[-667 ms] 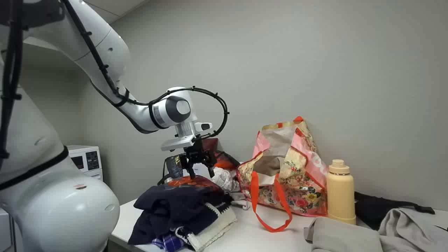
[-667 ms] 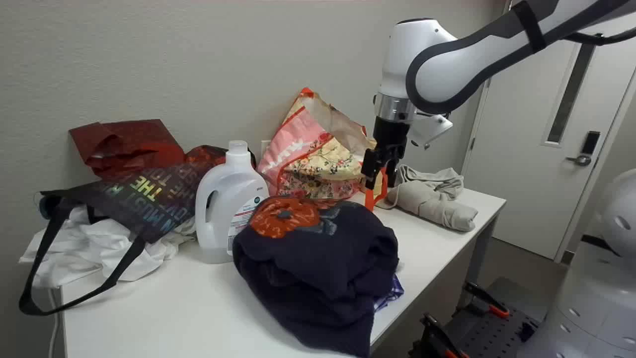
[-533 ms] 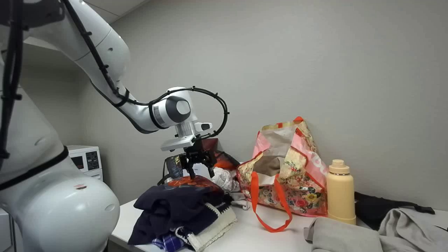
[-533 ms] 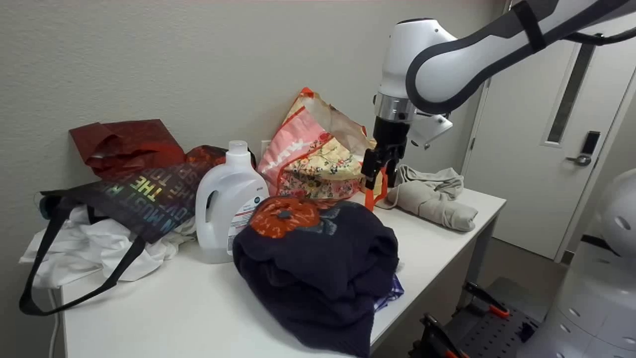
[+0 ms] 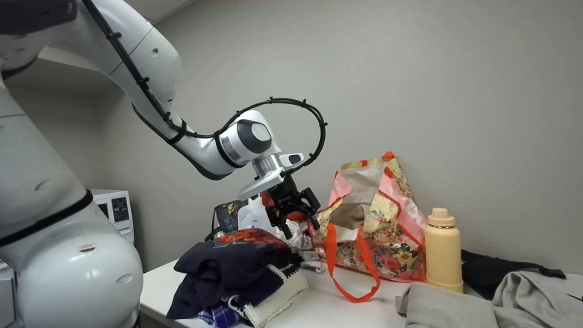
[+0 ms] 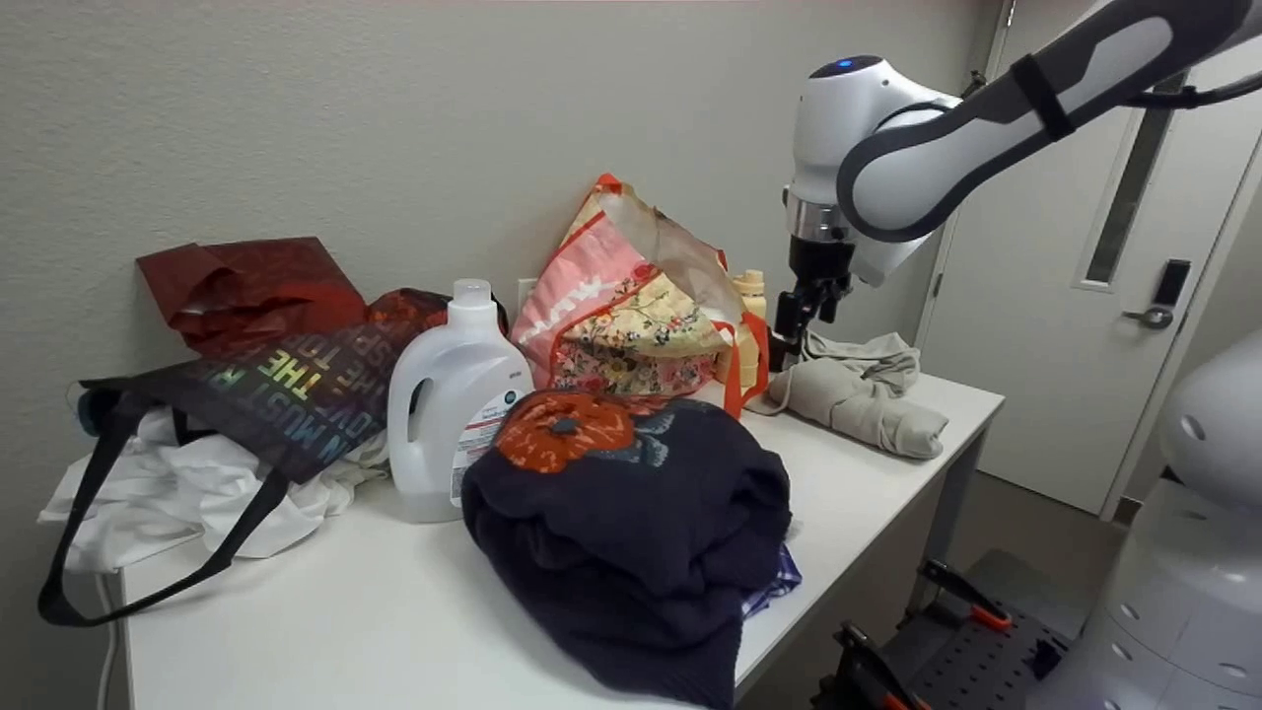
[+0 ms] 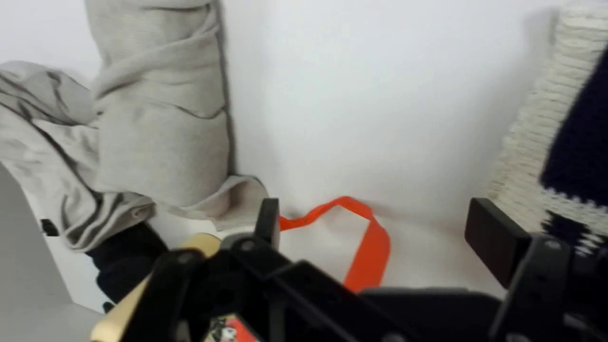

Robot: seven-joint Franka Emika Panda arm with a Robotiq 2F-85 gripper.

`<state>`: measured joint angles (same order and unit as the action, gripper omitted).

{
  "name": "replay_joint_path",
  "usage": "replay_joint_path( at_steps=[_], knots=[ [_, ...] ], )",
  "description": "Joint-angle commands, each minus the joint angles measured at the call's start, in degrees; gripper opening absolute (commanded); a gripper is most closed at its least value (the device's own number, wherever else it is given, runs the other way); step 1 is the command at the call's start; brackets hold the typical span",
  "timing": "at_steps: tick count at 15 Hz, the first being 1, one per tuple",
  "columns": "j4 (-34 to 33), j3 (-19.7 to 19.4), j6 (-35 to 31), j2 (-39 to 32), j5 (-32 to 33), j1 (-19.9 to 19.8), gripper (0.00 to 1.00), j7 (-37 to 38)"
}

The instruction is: Put the folded pants in the bag closest to them

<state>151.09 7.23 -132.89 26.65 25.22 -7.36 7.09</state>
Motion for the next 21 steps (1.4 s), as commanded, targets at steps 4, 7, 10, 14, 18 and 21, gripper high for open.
replay_joint_path(
  at_steps=[4,7,10,14,18,21],
  knots=[
    [1.0,-6.2,-5.5,-2.9,17.6,-9.5,1.0,4.0],
    [0.4,-9.8,-11.1,-7.0,27.2,-12.2,1.0,9.5],
    [-1.3,-13.0,-15.4,-13.3,34.8,-13.1,1.0,16.0],
    [-3.8,-16.0,-19.7,-22.7,40.3,-11.4,1.0,22.5],
    [-9.0,-15.4,-20.9,-31.6,45.9,-11.7,1.0,29.9],
    [-13.1,-15.9,-20.4,-36.8,49.4,-11.8,1.0,33.0]
  ],
)
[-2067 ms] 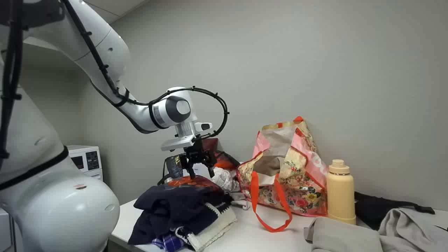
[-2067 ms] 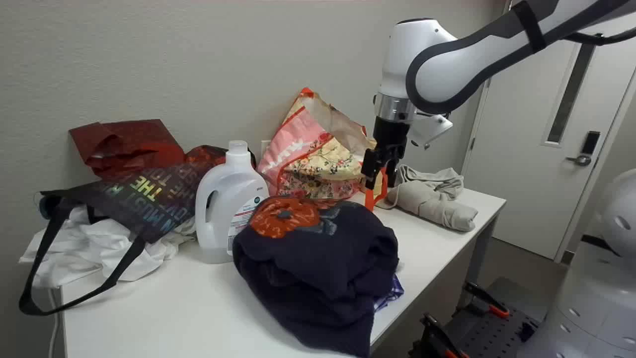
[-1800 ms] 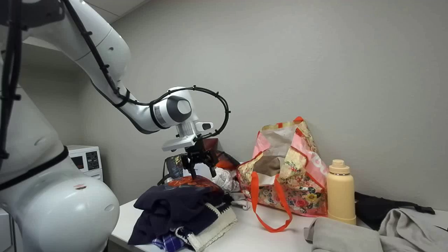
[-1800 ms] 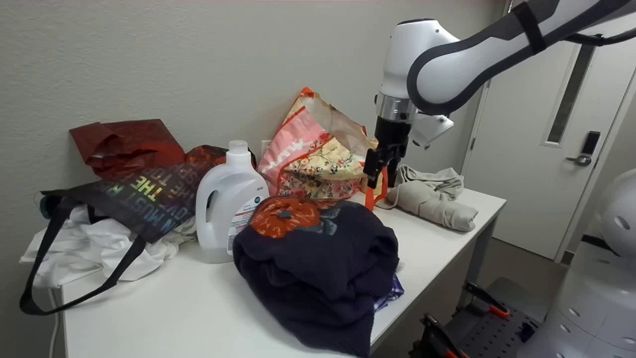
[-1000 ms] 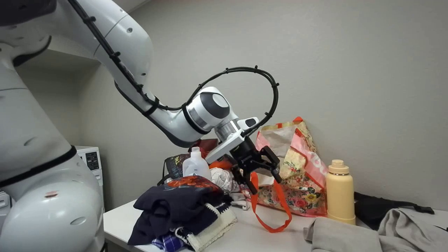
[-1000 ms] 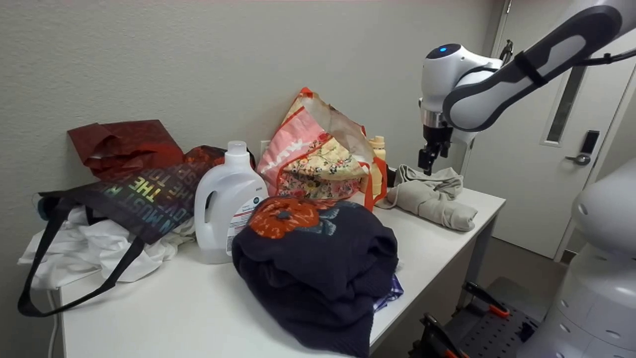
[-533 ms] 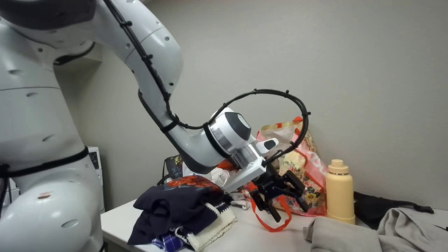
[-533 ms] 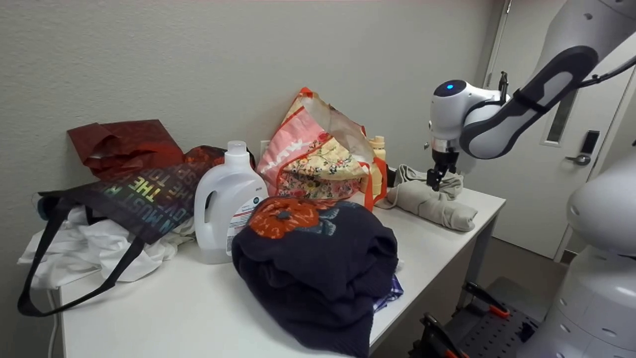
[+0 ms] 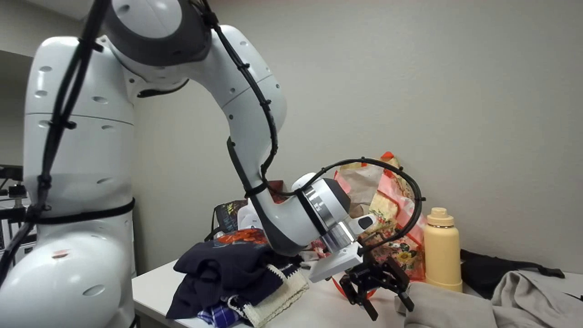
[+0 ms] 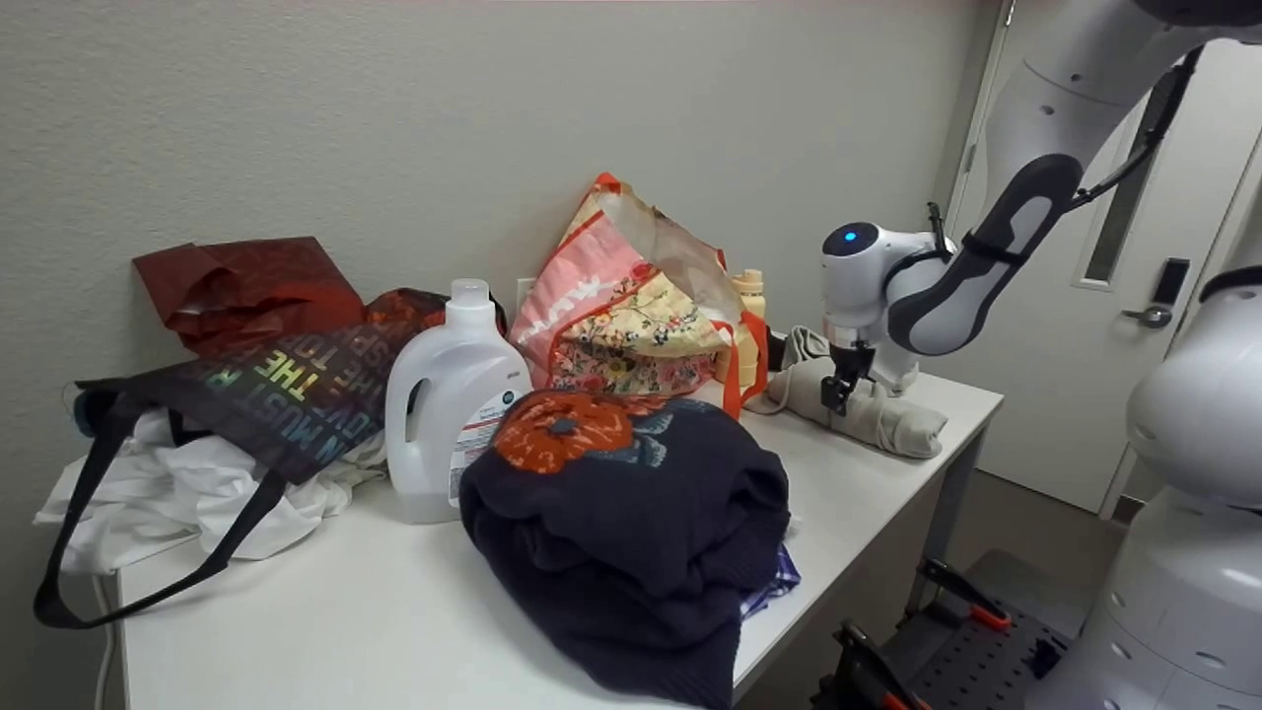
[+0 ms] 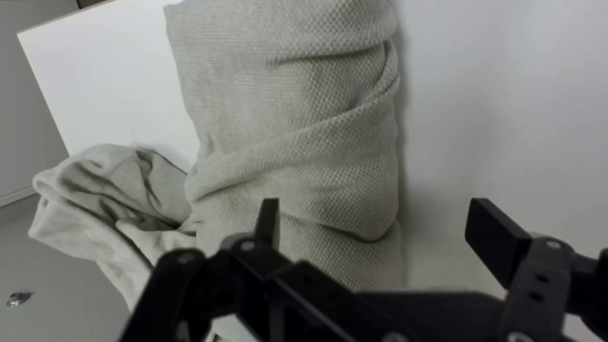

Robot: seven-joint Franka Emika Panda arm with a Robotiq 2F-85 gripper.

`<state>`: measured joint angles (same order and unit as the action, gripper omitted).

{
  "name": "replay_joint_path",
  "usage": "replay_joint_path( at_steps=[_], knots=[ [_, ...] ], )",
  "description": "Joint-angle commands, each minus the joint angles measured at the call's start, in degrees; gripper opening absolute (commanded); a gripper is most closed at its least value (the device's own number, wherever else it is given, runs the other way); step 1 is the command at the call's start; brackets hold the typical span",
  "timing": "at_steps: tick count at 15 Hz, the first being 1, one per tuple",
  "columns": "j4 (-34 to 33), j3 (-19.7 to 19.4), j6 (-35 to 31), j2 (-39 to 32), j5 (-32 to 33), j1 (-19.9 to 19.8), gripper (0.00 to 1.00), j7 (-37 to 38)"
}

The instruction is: Put the folded pants in the bag closest to them

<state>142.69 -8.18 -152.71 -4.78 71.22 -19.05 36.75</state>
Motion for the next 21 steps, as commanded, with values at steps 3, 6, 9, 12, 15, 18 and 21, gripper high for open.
replay_joint_path(
  at_steps=[3,6,9,12,15,18,21],
  knots=[
    [-7.7,-1.3,-0.7,-9.6,4.8,-0.5,1.0,4.1],
    [-9.7,-2.0,-1.0,-13.3,4.9,-1.1,1.0,4.1],
    [-10.6,-5.2,-1.5,-15.5,4.3,1.1,1.0,3.8],
    [-10.9,-6.4,-1.1,-16.7,4.8,1.8,1.0,4.5],
    [-10.4,-6.9,-1.2,-16.3,5.1,2.5,0.66,4.8],
    [-9.7,-7.1,-1.1,-15.8,5.5,2.9,0.43,5.1],
    [-9.0,-7.0,-1.0,-14.9,5.3,3.1,0.21,5.4]
  ],
)
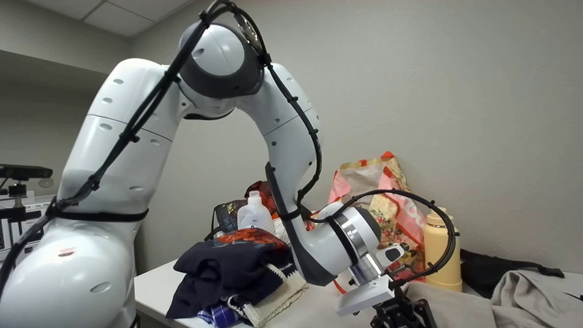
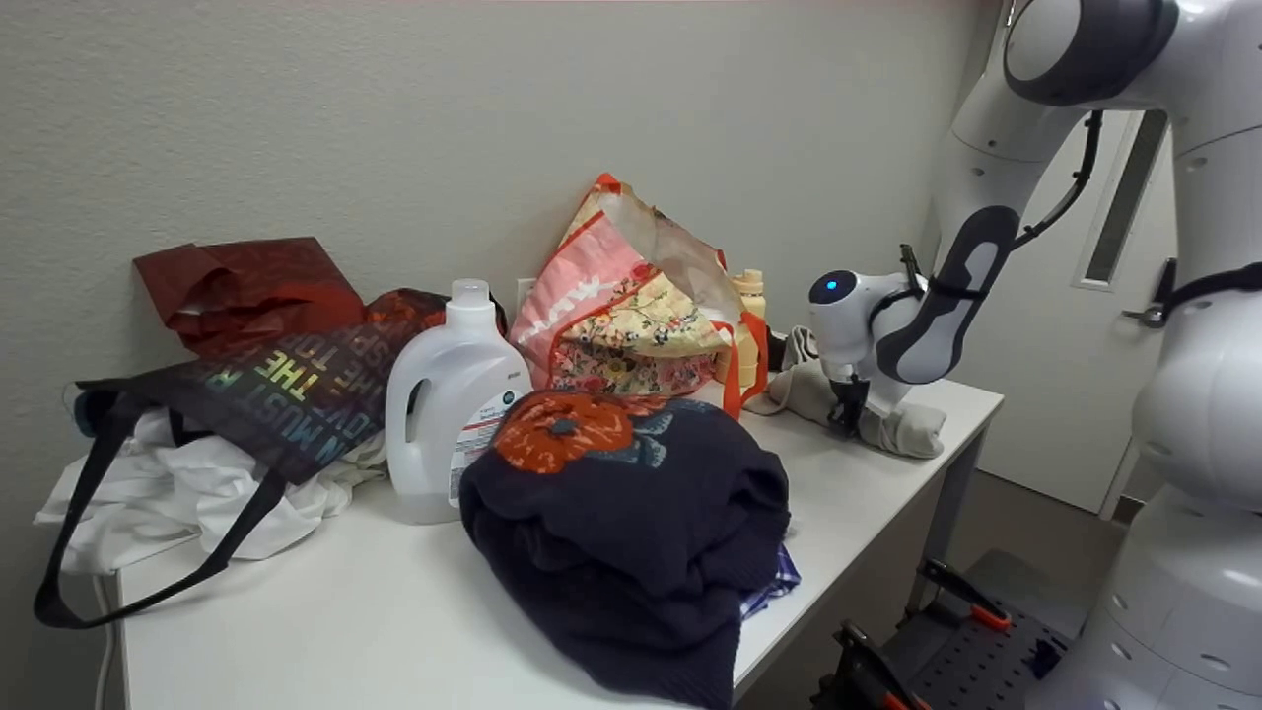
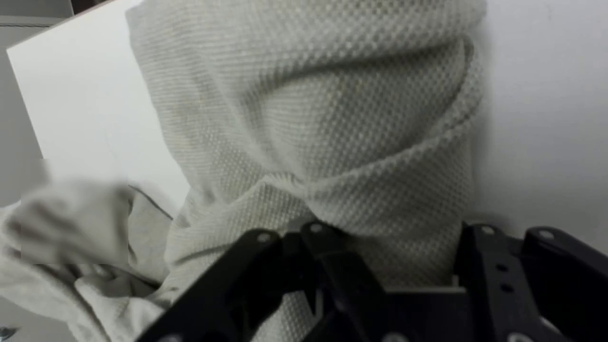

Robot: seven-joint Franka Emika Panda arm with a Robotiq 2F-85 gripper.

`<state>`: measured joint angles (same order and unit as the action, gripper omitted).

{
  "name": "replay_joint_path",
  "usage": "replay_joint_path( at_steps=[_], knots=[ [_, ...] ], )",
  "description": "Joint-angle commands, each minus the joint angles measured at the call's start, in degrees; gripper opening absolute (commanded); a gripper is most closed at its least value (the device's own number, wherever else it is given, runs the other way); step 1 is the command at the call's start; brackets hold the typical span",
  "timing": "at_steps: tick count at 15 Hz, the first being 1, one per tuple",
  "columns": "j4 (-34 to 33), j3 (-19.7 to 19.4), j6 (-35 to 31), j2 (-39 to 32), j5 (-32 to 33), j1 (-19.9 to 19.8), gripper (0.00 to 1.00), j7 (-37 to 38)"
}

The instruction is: Put the folded pants in the bag closest to them

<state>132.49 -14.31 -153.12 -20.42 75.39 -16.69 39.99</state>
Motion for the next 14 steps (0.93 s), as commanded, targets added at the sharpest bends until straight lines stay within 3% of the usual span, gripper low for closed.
replay_joint_path(
  at_steps=[1,4,8,14],
  knots=[
    [1.6,-0.7,-0.6,1.3,0.2,0.6,0.16,1.2],
    [3.2,0.0,-1.2,3.9,-2.5,0.4,0.08,-0.5],
    [7.1,1.0,-2.5,10.5,-10.9,0.8,0.09,-4.4],
    [13.9,1.8,1.5,27.7,-22.3,4.5,0.09,-9.8]
  ],
)
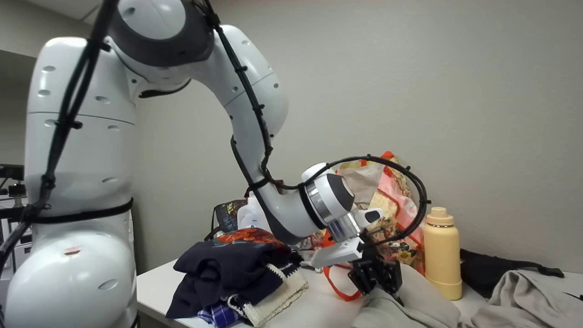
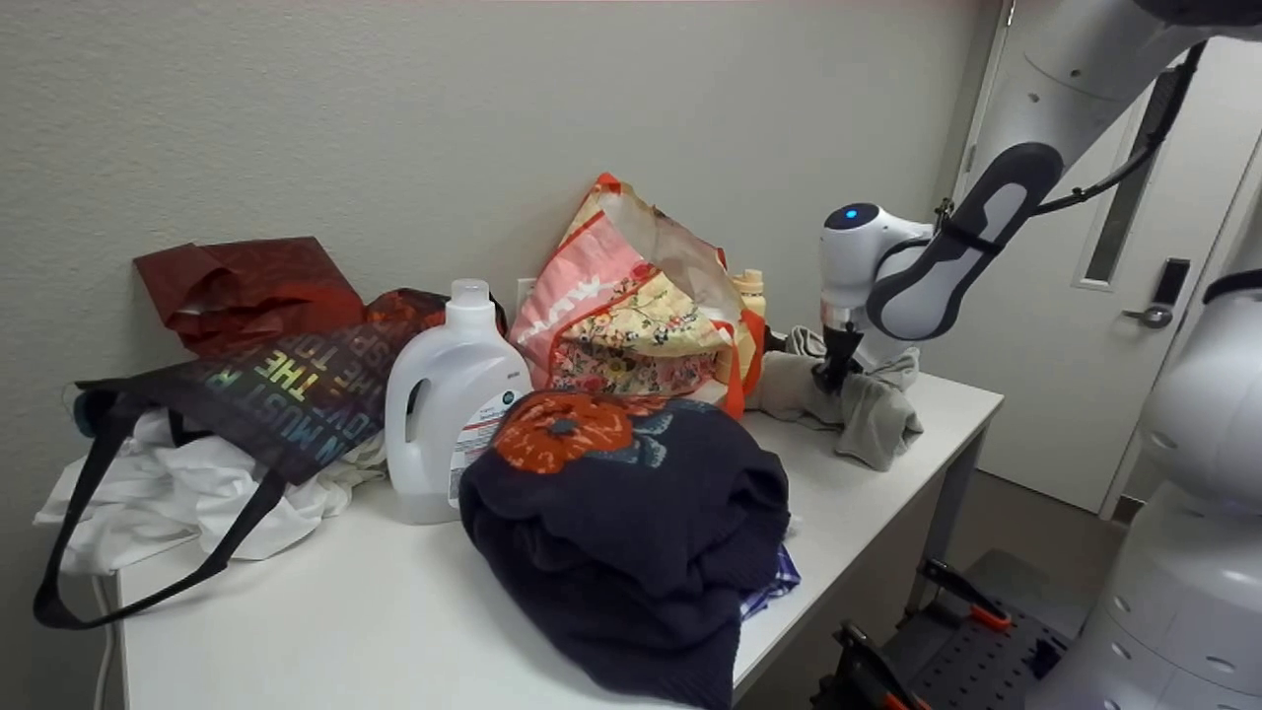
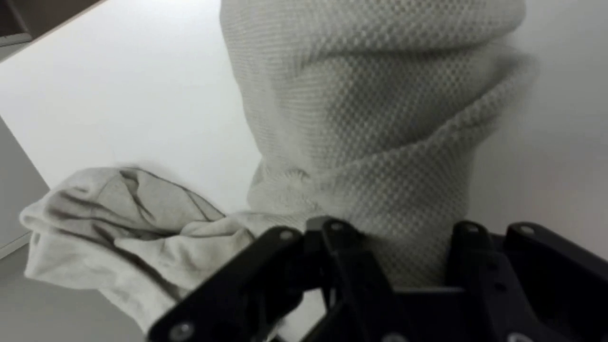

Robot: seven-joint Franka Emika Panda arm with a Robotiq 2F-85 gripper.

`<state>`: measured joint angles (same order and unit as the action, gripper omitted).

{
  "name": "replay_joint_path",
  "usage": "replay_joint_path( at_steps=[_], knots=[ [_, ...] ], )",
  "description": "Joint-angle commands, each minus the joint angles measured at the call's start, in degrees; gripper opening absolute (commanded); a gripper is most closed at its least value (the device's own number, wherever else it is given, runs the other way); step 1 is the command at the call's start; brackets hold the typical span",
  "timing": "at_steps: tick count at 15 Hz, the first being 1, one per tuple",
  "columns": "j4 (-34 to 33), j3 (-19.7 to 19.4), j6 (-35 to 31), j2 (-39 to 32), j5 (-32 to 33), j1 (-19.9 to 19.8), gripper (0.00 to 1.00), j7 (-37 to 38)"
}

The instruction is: Put the folded pants in the bag closest to them

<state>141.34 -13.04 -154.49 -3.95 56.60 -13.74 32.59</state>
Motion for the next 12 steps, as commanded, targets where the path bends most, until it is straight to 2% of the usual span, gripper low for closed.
replay_joint_path(
  at_steps=[1,6,12],
  knots=[
    [5.6,1.1,3.9,14.3,-3.9,1.9,0.09,-2.0],
    [4.2,6.0,9.6,27.5,-4.9,2.0,0.09,-2.4],
    [-3.8,13.8,15.1,37.8,-4.7,1.8,0.09,-1.6]
  ],
)
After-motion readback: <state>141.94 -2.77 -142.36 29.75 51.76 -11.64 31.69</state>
